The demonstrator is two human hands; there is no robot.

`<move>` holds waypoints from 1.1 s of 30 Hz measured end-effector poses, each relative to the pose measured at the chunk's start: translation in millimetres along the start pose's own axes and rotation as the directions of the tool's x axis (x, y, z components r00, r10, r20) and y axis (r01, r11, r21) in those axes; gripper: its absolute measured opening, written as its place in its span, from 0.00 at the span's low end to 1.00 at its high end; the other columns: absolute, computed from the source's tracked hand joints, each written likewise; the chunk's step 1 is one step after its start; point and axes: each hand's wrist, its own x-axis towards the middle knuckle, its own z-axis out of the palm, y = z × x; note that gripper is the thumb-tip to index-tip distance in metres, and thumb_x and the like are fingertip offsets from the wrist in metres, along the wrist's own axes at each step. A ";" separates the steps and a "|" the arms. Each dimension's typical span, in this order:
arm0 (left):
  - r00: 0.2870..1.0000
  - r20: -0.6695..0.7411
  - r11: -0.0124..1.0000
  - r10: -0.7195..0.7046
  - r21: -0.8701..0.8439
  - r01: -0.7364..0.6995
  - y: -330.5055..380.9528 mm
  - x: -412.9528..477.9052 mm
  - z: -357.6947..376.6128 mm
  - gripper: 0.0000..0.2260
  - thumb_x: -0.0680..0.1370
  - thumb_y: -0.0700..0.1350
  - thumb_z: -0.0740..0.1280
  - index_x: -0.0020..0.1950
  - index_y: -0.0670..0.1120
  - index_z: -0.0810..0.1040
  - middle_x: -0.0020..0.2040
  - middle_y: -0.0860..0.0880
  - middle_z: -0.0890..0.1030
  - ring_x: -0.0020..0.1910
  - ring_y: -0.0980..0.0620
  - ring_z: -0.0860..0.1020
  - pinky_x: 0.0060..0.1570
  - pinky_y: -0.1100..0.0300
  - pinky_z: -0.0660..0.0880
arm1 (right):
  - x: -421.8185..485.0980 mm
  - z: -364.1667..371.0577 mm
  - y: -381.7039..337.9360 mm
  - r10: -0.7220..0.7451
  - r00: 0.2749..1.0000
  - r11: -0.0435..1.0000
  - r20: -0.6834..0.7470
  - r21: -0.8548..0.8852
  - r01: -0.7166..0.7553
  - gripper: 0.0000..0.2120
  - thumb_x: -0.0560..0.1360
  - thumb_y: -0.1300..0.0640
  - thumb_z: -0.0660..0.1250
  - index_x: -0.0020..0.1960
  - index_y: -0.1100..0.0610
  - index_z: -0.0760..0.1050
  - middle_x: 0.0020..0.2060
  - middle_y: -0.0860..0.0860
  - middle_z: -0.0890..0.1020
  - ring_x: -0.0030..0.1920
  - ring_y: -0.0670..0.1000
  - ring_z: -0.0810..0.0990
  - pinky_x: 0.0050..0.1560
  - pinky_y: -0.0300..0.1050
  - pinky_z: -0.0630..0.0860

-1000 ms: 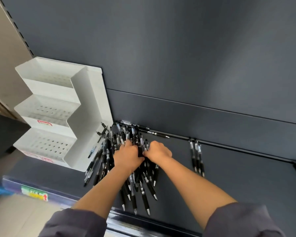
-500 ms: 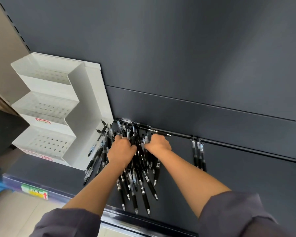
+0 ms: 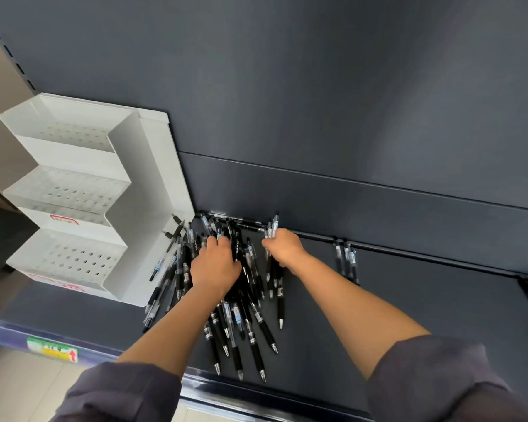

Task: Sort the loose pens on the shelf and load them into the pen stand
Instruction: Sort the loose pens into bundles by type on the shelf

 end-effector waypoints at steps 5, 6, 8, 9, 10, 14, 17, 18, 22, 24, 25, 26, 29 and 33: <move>0.998 0.066 0.995 -0.013 0.095 0.007 4.4 2.1 -1.4 0.18 0.76 0.54 0.65 0.58 0.41 0.73 0.60 0.43 0.69 0.60 0.42 0.72 0.53 0.48 0.74 | -9.4 -26.9 25.0 0.029 1.000 0.964 0.004 0.266 -0.029 0.13 0.78 0.59 0.60 0.36 0.55 0.64 0.29 0.51 0.66 0.27 0.48 0.62 0.25 0.39 0.59; 0.997 0.081 0.994 -0.013 0.106 0.004 5.5 2.4 -1.5 0.18 0.76 0.54 0.65 0.56 0.41 0.74 0.60 0.43 0.69 0.60 0.41 0.72 0.53 0.48 0.75 | -11.6 -30.7 31.2 0.034 0.999 0.959 0.003 0.282 -0.034 0.12 0.78 0.58 0.61 0.36 0.55 0.64 0.29 0.51 0.66 0.27 0.48 0.63 0.25 0.39 0.59; 0.994 0.110 0.994 -0.024 0.107 0.012 5.6 3.4 -1.3 0.18 0.76 0.55 0.65 0.52 0.41 0.76 0.61 0.43 0.69 0.60 0.41 0.72 0.53 0.48 0.75 | -15.0 -36.5 40.7 0.050 0.999 0.953 -0.001 0.299 -0.048 0.12 0.78 0.58 0.61 0.36 0.55 0.65 0.30 0.52 0.67 0.28 0.49 0.64 0.26 0.40 0.60; 0.992 0.122 0.995 -0.032 0.094 0.021 5.8 4.0 -1.1 0.18 0.76 0.55 0.65 0.51 0.40 0.76 0.61 0.43 0.69 0.59 0.41 0.72 0.53 0.48 0.75 | -16.2 -39.4 45.4 0.060 0.998 0.952 -0.009 0.301 -0.054 0.13 0.78 0.58 0.61 0.36 0.55 0.65 0.30 0.52 0.68 0.28 0.49 0.64 0.26 0.40 0.60; 0.990 0.132 0.997 -0.042 0.075 0.033 6.3 4.1 -0.7 0.18 0.77 0.55 0.65 0.51 0.40 0.77 0.61 0.42 0.69 0.58 0.41 0.73 0.53 0.47 0.75 | -17.3 -42.2 50.2 0.073 0.997 0.955 -0.027 0.291 -0.062 0.13 0.78 0.58 0.62 0.35 0.55 0.65 0.30 0.52 0.69 0.29 0.49 0.65 0.26 0.40 0.61; 0.995 0.071 0.998 -0.066 -0.005 0.067 8.3 1.0 -0.8 0.17 0.78 0.54 0.62 0.53 0.39 0.76 0.59 0.41 0.70 0.56 0.40 0.74 0.52 0.47 0.74 | -20.1 -51.0 63.6 0.156 0.975 0.984 -0.158 0.110 -0.140 0.11 0.74 0.59 0.62 0.34 0.57 0.66 0.34 0.54 0.73 0.35 0.54 0.73 0.33 0.43 0.70; 0.995 -0.086 0.996 0.051 -0.062 -0.056 17.0 -3.0 -2.3 0.15 0.79 0.52 0.60 0.51 0.40 0.74 0.54 0.41 0.74 0.52 0.40 0.75 0.48 0.49 0.73 | -20.2 -56.0 70.3 0.191 0.957 0.980 -0.220 -0.014 -0.198 0.11 0.73 0.59 0.62 0.33 0.56 0.64 0.34 0.53 0.73 0.39 0.56 0.74 0.35 0.42 0.69; 0.986 -0.127 0.991 0.104 -0.071 -0.113 22.3 -4.1 -2.7 0.13 0.79 0.51 0.60 0.49 0.41 0.73 0.51 0.42 0.75 0.50 0.40 0.76 0.46 0.50 0.72 | -19.6 -57.2 71.9 0.198 0.953 0.977 -0.230 -0.027 -0.210 0.12 0.74 0.59 0.62 0.33 0.56 0.64 0.34 0.53 0.72 0.40 0.56 0.74 0.36 0.41 0.68; 0.965 -0.087 0.967 0.247 -0.045 -0.252 51.5 -6.6 3.0 0.10 0.80 0.51 0.58 0.49 0.44 0.66 0.43 0.43 0.80 0.45 0.39 0.79 0.39 0.53 0.67 | -17.0 -61.0 77.0 0.196 0.945 0.974 -0.261 -0.057 -0.217 0.06 0.75 0.57 0.64 0.42 0.58 0.69 0.47 0.57 0.78 0.49 0.59 0.79 0.43 0.45 0.72; 0.968 -0.013 0.964 0.251 -0.085 -0.252 65.5 -7.8 10.2 0.11 0.81 0.51 0.57 0.52 0.43 0.65 0.44 0.42 0.80 0.45 0.39 0.78 0.38 0.54 0.68 | -16.1 -62.3 80.6 0.187 0.943 0.976 -0.275 -0.060 -0.211 0.06 0.76 0.56 0.65 0.46 0.59 0.72 0.49 0.57 0.78 0.51 0.60 0.79 0.43 0.45 0.72; 0.970 0.023 0.965 0.242 -0.106 -0.238 71.3 -8.0 14.4 0.11 0.81 0.51 0.56 0.53 0.43 0.65 0.45 0.42 0.80 0.45 0.39 0.78 0.38 0.54 0.69 | -15.5 -63.5 83.1 0.186 0.941 0.976 -0.281 -0.056 -0.210 0.08 0.76 0.55 0.65 0.48 0.60 0.74 0.48 0.57 0.78 0.50 0.60 0.79 0.43 0.44 0.71; 0.972 0.052 0.968 0.231 -0.112 -0.224 75.7 -7.9 18.4 0.11 0.81 0.51 0.56 0.54 0.43 0.65 0.46 0.42 0.80 0.45 0.39 0.78 0.38 0.53 0.70 | -15.1 -64.9 85.2 0.187 0.940 0.976 -0.285 -0.052 -0.210 0.08 0.76 0.55 0.65 0.49 0.60 0.74 0.46 0.57 0.77 0.49 0.60 0.79 0.42 0.44 0.71; 0.978 0.108 0.982 0.179 -0.076 -0.171 81.6 -6.3 27.1 0.12 0.81 0.50 0.56 0.58 0.42 0.65 0.51 0.39 0.79 0.50 0.37 0.78 0.41 0.50 0.70 | -13.9 -71.4 91.1 0.195 0.934 0.975 -0.300 -0.039 -0.217 0.07 0.75 0.58 0.65 0.41 0.59 0.70 0.41 0.55 0.75 0.41 0.57 0.75 0.39 0.44 0.70; 0.978 0.158 0.990 0.138 -0.044 -0.133 83.4 -4.0 32.7 0.13 0.81 0.49 0.57 0.59 0.41 0.65 0.53 0.38 0.78 0.52 0.36 0.77 0.41 0.51 0.69 | -16.7 -82.3 99.7 0.176 0.946 0.973 -0.273 -0.097 -0.210 0.13 0.74 0.56 0.68 0.37 0.57 0.65 0.40 0.54 0.73 0.40 0.56 0.75 0.38 0.45 0.70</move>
